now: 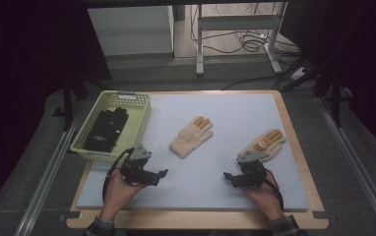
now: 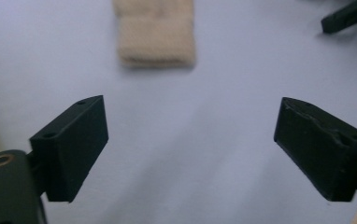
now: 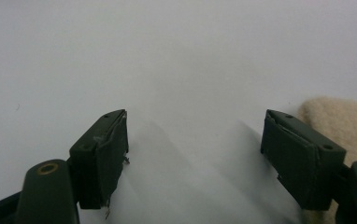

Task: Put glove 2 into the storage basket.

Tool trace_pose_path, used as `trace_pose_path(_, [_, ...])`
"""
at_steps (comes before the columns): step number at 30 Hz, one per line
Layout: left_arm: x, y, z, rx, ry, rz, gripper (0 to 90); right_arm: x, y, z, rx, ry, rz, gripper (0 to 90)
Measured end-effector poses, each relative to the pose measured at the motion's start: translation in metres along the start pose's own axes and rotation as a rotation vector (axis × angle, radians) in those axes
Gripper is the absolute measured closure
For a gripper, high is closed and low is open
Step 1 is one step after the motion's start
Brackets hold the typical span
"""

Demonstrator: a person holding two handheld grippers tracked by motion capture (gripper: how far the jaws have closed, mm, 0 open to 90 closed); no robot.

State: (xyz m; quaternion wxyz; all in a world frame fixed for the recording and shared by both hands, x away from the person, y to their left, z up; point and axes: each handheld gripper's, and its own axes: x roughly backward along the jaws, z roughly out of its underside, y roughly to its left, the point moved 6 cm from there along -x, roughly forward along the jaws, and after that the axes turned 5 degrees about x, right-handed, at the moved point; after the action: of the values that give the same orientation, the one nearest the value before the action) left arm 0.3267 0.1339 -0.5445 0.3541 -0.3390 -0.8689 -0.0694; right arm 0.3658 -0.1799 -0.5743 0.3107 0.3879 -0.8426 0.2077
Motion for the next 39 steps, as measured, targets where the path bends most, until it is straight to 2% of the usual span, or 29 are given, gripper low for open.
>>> trace_pose_path(3, [-0.013,-0.001,0.01,0.022,0.009,0.003,4.9,0.0,0.0,0.0,-0.001,0.001,-0.001,23.1])
trace_pose_path(6, [-0.023,-0.001,0.019,0.038,0.023,-0.013,3.0,0.0,0.0,0.0,-0.003,0.002,0.0,23.1])
trace_pose_path(8, [-0.028,-0.001,0.024,0.027,0.043,-0.025,2.3,0.0,0.0,0.0,-0.004,0.003,0.002,23.1])
trace_pose_path(10, [-0.034,-0.001,0.03,-0.014,0.086,-0.072,1.7,0.0,0.001,0.0,-0.009,0.004,0.004,23.9])
trace_pose_path(11, [-0.034,-0.001,0.03,-0.014,0.086,-0.072,0.9,0.0,0.001,0.0,-0.009,0.004,0.004,23.9])
trace_pose_path(13, [-0.035,0.003,0.033,0.034,0.074,-0.042,0.3,0.001,0.002,-0.001,-0.015,0.002,0.008,27.9])
trace_pose_path(16, [-0.036,0.002,0.033,0.024,0.076,-0.052,1.3,0.002,0.004,-0.002,-0.021,-0.004,0.004,33.8])
trace_pose_path(18, [-0.036,0.002,0.034,0.024,0.073,-0.052,1.3,0.0,0.008,-0.007,-0.02,-0.005,-0.017,37.1])
trace_pose_path(20, [-0.036,0.002,0.034,0.023,0.072,-0.052,1.3,-0.002,0.012,-0.015,-0.004,-0.011,-0.019,42.2])
trace_pose_path(23, [-0.036,0.002,0.034,0.022,0.071,-0.053,1.4,-0.005,0.015,-0.026,-0.009,-0.023,-0.033,47.0])
trace_pose_path(24, [-0.036,0.002,0.034,0.022,0.07,-0.052,1.4,-0.011,0.016,-0.037,-0.016,-0.033,-0.053,53.5])
trace_pose_path(26, [-0.035,0.002,0.034,0.022,0.07,-0.052,1.4,-0.019,0.014,-0.046,-0.019,-0.035,-0.059,55.5])
trace_pose_path(29, [-0.035,0.002,0.034,0.022,0.07,-0.052,1.5,-0.035,0.01,-0.06,-0.039,-0.034,-0.072,54.3])
trace_pose_path(33, [-0.035,0.002,0.034,0.024,0.068,-0.051,1.6,-0.057,0.007,-0.081,-0.043,-0.044,-0.055,40.5])
trace_pose_path(35, [-0.036,0.002,0.034,0.024,0.068,-0.051,1.6,-0.068,0.006,-0.092,-0.029,-0.037,-0.043,34.7])
trace_pose_path(37, [-0.035,0.002,0.034,0.024,0.068,-0.051,1.6,-0.073,0.005,-0.097,-0.022,-0.036,-0.035,33.0])
trace_pose_path(39, [-0.035,0.002,0.034,0.024,0.067,-0.051,1.7,-0.087,0.003,-0.111,-0.02,-0.042,-0.026,28.2])
